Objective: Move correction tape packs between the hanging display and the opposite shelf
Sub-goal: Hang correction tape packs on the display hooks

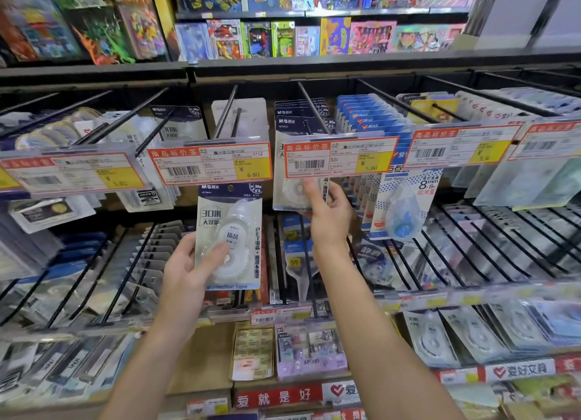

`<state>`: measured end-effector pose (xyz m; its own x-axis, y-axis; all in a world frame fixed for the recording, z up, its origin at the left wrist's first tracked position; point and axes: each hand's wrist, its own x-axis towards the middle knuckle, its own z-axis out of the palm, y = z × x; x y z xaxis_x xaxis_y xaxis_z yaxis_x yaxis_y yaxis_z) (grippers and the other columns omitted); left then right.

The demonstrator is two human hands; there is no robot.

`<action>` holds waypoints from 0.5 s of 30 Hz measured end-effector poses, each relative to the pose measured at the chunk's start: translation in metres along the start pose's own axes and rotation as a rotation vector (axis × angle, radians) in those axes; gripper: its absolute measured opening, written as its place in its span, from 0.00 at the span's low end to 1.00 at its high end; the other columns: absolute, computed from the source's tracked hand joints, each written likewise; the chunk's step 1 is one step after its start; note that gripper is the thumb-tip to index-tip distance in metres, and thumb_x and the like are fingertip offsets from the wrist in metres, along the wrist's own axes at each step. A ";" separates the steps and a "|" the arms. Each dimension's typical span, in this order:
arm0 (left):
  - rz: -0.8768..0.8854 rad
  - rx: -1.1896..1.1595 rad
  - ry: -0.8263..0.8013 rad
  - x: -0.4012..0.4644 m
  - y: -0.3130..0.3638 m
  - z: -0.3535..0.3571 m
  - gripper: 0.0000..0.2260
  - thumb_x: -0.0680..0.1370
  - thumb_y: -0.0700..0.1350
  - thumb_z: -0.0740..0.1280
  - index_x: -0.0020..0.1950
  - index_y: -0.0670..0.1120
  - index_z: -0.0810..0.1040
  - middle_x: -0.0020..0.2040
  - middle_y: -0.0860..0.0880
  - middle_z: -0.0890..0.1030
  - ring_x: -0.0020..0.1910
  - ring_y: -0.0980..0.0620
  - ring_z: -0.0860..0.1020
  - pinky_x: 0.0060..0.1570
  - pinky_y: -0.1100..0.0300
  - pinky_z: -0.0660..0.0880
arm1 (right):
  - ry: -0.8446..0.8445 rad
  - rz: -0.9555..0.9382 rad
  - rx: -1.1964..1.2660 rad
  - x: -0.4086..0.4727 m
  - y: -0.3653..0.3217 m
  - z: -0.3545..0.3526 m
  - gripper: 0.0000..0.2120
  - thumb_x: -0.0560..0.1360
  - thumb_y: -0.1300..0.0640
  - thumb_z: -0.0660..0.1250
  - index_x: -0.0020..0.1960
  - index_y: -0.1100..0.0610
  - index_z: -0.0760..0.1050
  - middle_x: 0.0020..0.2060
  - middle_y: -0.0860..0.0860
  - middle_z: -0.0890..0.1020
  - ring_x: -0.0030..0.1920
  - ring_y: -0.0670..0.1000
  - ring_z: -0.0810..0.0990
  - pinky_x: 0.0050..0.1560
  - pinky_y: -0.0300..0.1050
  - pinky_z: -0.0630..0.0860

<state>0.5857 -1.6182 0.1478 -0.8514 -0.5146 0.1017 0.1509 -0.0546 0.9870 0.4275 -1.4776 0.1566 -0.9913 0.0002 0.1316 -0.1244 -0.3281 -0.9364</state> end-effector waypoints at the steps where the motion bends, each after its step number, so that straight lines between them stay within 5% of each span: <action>1: 0.002 -0.001 -0.003 0.000 0.001 0.001 0.17 0.73 0.47 0.75 0.60 0.47 0.78 0.54 0.47 0.86 0.52 0.45 0.85 0.50 0.49 0.79 | 0.003 -0.005 0.004 0.003 0.002 0.000 0.08 0.77 0.50 0.73 0.54 0.50 0.80 0.50 0.44 0.86 0.54 0.43 0.83 0.61 0.46 0.78; 9: -0.003 -0.010 -0.010 0.002 0.001 0.006 0.17 0.72 0.48 0.72 0.60 0.49 0.78 0.55 0.47 0.86 0.53 0.45 0.85 0.53 0.48 0.79 | -0.019 -0.013 0.046 0.017 0.007 0.004 0.09 0.77 0.53 0.72 0.57 0.50 0.80 0.55 0.43 0.85 0.58 0.43 0.81 0.63 0.45 0.75; 15: -0.011 0.006 -0.015 0.001 -0.001 0.007 0.19 0.70 0.50 0.74 0.60 0.48 0.78 0.55 0.46 0.85 0.54 0.44 0.84 0.55 0.46 0.78 | -0.001 0.005 0.036 0.029 0.009 0.010 0.07 0.76 0.53 0.74 0.52 0.44 0.80 0.53 0.40 0.84 0.59 0.45 0.81 0.67 0.55 0.75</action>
<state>0.5811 -1.6125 0.1480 -0.8606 -0.5008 0.0923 0.1380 -0.0548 0.9889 0.3979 -1.4904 0.1553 -0.9918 -0.0024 0.1275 -0.1181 -0.3616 -0.9248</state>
